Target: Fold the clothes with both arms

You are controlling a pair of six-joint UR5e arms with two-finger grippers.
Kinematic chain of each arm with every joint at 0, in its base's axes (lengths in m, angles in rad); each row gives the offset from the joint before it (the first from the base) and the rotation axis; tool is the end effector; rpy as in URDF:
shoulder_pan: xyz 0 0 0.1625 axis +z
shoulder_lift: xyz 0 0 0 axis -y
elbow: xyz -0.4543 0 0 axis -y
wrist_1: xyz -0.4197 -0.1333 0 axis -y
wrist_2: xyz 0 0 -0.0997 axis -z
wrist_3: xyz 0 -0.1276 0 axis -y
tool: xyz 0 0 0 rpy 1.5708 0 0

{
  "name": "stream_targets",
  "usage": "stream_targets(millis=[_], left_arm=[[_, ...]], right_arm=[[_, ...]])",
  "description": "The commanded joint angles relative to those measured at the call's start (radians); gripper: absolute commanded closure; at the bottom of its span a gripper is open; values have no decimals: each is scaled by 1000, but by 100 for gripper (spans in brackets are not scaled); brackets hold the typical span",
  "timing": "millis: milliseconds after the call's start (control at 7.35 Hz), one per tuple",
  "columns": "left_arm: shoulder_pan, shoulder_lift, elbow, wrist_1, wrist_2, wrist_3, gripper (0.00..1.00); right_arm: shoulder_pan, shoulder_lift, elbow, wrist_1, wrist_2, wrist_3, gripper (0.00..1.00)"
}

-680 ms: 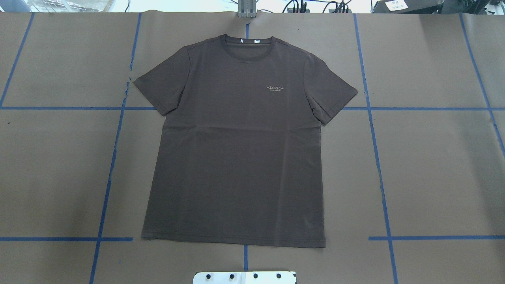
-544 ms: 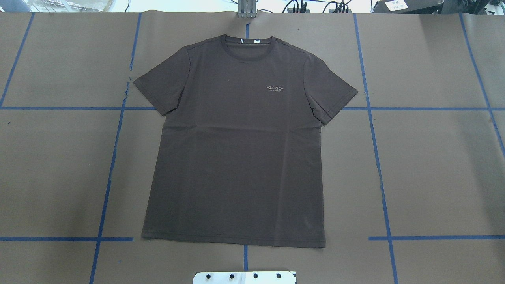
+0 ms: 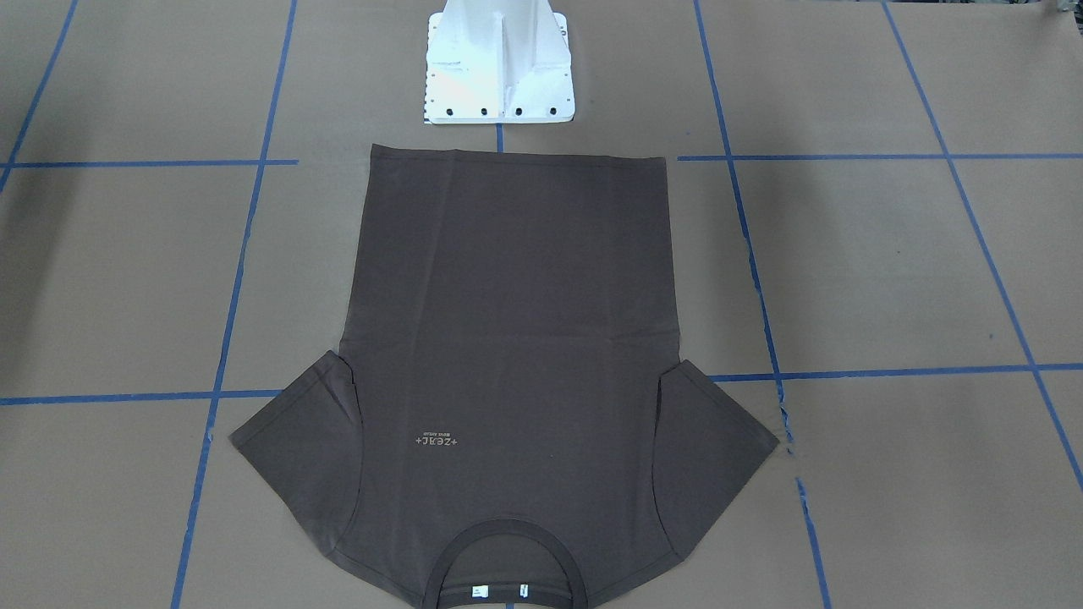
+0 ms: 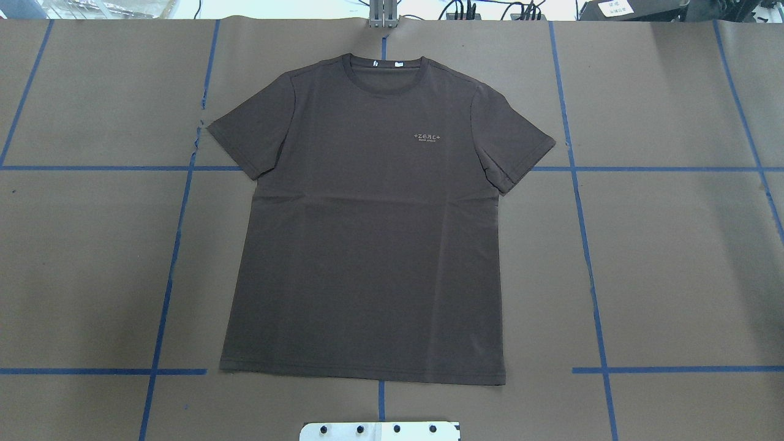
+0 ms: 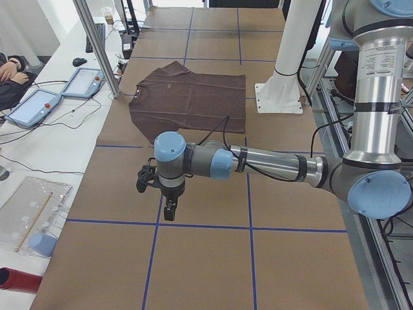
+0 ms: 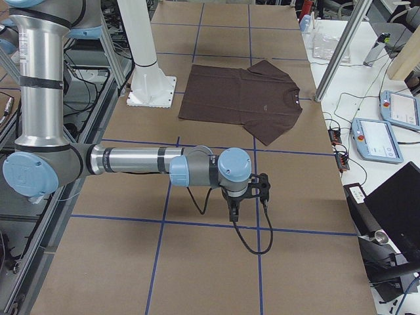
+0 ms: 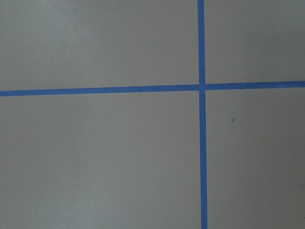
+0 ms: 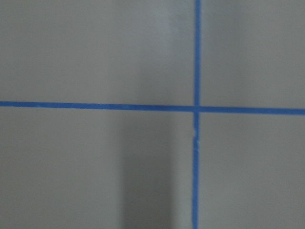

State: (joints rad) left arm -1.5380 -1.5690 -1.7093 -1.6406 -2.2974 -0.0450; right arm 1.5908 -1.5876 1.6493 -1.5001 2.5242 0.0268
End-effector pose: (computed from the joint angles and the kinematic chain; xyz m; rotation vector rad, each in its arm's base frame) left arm -0.0311 -0.5334 0.6325 0.1690 0.7310 0.0634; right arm 0.0396 -0.5192 0.6509 0.1190 -0.9522 -0.0200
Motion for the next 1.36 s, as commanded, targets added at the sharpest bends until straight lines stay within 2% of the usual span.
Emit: stream_targets(millis=[0, 136, 272, 408, 544, 680, 817, 953, 1225], left_arm=[[12, -48, 66, -291, -63, -6, 0], [16, -58, 115, -344, -68, -60, 0], [21, -139, 128, -346, -69, -199, 0], [24, -150, 125, -349, -71, -219, 0], [27, -151, 144, -375, -70, -222, 0], [29, -141, 152, -401, -69, -222, 0], [29, -138, 154, -412, -69, -223, 0], [29, -138, 155, -412, -69, -227, 0], [29, -140, 157, -412, -69, -227, 0]], right_arm=[[-175, 206, -206, 180, 142, 60, 0], [-255, 357, -311, 179, 140, 196, 0], [-334, 489, -395, 184, 124, 384, 0], [-385, 545, -401, 189, 38, 483, 0], [-447, 572, -399, 195, -61, 495, 0], [-524, 581, -399, 242, -231, 542, 0], [-610, 581, -429, 368, -352, 694, 0], [-658, 583, -462, 477, -385, 793, 0], [-699, 577, -486, 508, -447, 809, 0]])
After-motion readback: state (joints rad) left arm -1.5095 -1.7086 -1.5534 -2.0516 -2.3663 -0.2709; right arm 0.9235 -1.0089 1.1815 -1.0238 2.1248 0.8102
